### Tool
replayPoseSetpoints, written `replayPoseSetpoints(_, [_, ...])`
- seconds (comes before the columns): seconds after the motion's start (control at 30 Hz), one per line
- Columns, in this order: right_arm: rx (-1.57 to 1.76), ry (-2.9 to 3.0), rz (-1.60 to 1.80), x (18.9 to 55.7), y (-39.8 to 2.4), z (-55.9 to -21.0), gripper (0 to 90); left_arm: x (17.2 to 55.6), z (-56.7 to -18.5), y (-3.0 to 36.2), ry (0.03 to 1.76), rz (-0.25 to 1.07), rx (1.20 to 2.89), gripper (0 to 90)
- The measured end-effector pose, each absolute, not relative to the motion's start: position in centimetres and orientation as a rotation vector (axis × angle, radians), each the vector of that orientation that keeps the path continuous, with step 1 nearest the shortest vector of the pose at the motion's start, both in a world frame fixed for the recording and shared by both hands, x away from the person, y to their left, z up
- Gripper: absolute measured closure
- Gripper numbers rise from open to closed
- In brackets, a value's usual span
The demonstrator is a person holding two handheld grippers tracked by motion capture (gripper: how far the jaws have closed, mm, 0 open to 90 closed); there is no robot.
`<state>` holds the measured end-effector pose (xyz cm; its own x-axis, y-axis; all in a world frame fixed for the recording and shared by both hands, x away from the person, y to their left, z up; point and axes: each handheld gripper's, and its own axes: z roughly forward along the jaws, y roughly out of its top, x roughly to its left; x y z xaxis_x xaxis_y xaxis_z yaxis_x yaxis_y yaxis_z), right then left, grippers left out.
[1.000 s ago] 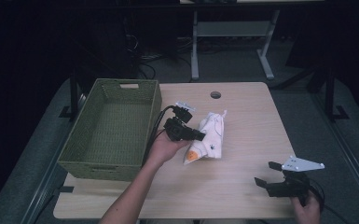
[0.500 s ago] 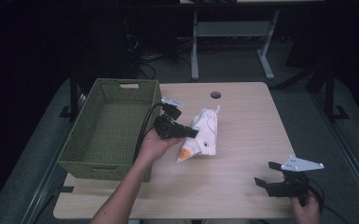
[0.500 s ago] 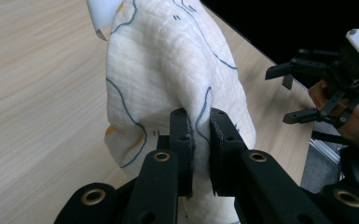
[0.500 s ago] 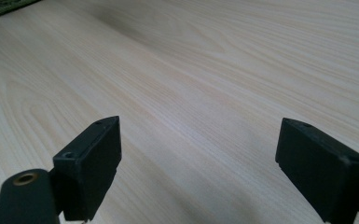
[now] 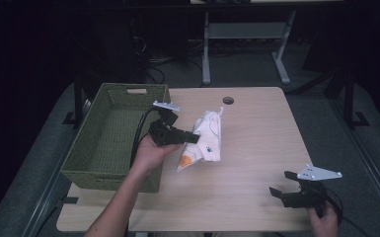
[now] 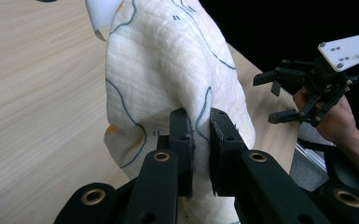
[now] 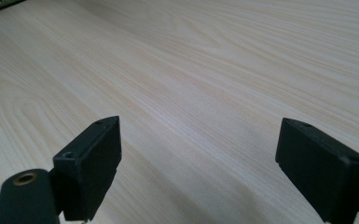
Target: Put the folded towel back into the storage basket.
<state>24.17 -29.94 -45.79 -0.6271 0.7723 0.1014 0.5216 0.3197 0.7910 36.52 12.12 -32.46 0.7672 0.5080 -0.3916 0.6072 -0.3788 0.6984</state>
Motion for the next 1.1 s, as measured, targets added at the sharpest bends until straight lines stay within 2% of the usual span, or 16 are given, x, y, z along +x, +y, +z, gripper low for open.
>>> replayPoseSetpoints(1.1, [1.184,2.282,1.199,24.4,-30.2,-45.8,13.7,36.8,-30.6,16.0,0.863,-0.143,1.965,82.2])
